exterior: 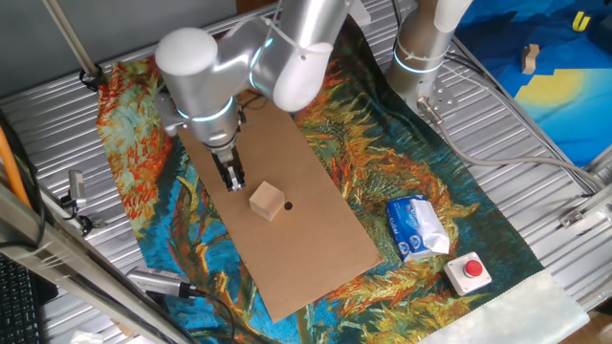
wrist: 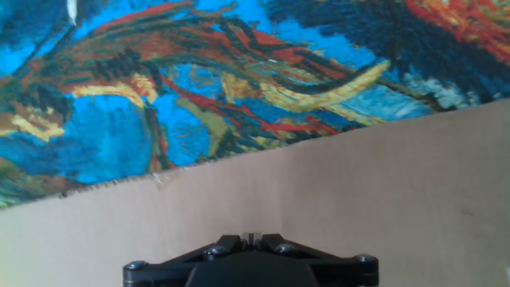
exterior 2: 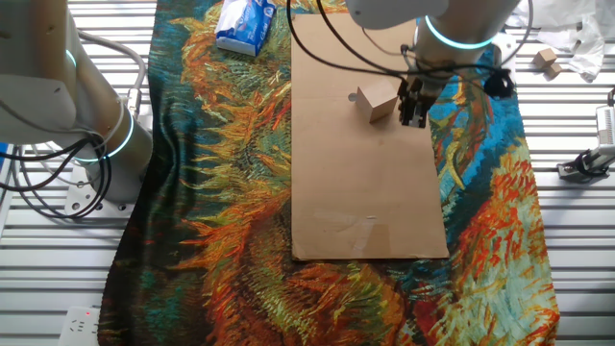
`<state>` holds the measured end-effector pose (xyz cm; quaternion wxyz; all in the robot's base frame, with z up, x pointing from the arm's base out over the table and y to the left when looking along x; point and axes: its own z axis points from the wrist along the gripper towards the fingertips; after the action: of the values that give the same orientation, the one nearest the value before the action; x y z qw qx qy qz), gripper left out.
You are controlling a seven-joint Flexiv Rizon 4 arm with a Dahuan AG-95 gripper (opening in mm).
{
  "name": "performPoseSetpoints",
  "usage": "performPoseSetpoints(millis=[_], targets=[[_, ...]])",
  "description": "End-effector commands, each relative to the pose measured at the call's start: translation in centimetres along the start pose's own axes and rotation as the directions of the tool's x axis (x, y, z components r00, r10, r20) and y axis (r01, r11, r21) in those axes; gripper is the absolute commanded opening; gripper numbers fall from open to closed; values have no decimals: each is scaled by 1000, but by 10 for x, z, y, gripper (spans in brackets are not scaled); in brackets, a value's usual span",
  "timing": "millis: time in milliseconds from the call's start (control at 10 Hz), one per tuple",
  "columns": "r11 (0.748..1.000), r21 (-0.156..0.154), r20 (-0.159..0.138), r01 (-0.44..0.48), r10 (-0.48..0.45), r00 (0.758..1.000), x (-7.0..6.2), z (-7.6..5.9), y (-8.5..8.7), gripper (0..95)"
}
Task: Use the gripper to push the small block from left to right
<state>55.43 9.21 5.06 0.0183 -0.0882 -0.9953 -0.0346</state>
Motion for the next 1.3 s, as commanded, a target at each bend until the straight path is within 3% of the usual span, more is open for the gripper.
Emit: performPoseSetpoints(millis=[100, 1300], targets=[[1000, 1, 3, -7, 7, 1000, -1, 1, 4, 0], [1000, 3, 9, -23, 23, 1000, -8, 1, 13, 0]])
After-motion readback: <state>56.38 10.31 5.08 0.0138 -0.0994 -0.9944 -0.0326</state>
